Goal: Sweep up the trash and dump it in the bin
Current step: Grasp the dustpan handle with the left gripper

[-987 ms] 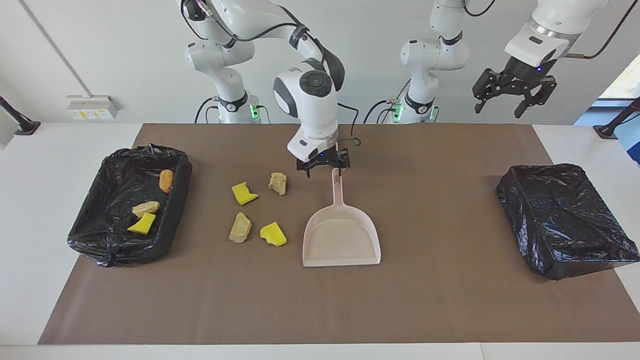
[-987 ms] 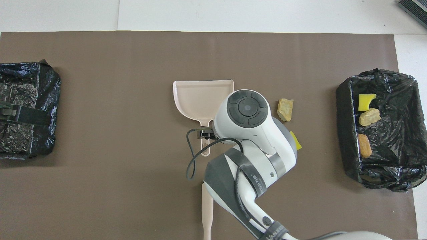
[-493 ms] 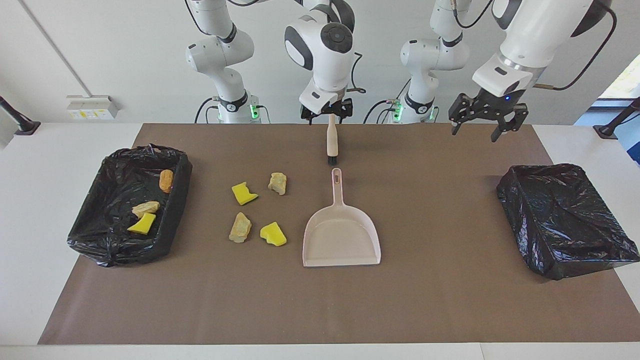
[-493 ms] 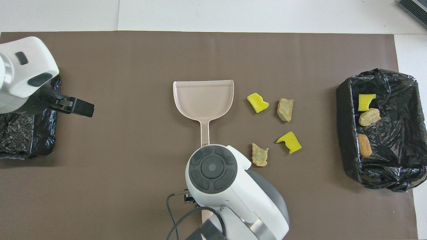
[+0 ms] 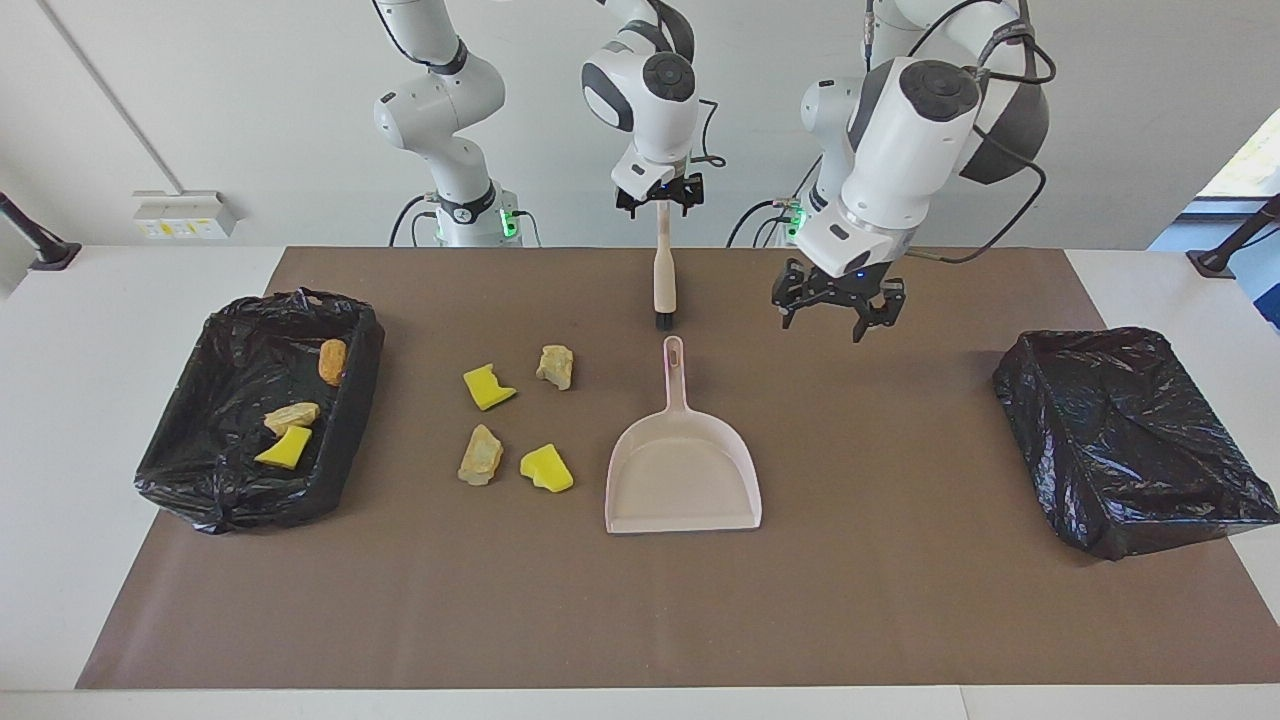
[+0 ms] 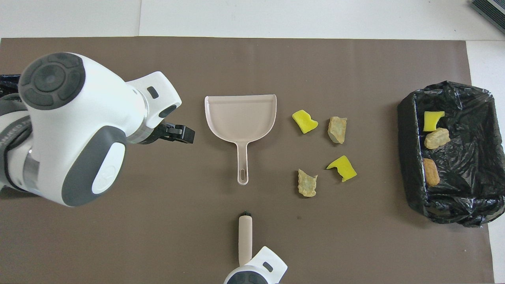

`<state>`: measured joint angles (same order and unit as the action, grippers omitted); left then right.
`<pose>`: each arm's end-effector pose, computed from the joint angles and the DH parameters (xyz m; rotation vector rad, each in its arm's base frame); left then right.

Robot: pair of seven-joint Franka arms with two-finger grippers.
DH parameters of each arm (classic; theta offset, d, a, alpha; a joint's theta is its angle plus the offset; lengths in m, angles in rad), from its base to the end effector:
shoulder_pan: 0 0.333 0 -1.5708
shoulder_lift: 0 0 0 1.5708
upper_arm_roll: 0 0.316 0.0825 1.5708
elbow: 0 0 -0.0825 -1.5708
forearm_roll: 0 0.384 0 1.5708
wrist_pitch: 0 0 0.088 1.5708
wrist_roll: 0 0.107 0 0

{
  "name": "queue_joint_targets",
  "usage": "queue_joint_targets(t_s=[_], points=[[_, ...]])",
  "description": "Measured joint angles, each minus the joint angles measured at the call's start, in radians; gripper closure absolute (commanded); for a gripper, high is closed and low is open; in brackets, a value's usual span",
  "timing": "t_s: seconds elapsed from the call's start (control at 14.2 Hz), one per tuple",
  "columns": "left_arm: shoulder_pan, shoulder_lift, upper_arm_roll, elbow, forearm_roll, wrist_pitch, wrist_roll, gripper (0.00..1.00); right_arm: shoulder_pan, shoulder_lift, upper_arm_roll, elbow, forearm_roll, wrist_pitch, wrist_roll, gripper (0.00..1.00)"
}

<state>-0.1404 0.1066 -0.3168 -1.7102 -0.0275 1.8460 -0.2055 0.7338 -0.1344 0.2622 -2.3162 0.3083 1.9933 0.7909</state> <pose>0.5391 -0.2595 0.5237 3.0513 -0.3717 0.0201 0.2391 0.4046 0.3825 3.1052 0.0704 -0.4693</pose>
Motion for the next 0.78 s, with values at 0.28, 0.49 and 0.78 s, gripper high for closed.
queue_joint_targets(t_s=[0.28,0.49,0.78], points=[[-0.001,0.092,-0.149,-0.032,0.146,0.058,-0.211,0.0,0.063,0.005,0.0,-0.086,0.019,0.118,0.051,0.0],[-0.018,0.169,-0.221,-0.047,0.202,0.103,-0.328,0.0,0.087,0.01,-0.001,-0.094,0.039,0.143,0.061,0.0],[-0.052,0.236,-0.23,-0.064,0.268,0.197,-0.449,0.0,0.089,0.011,-0.001,-0.104,0.04,0.144,0.061,0.41]])
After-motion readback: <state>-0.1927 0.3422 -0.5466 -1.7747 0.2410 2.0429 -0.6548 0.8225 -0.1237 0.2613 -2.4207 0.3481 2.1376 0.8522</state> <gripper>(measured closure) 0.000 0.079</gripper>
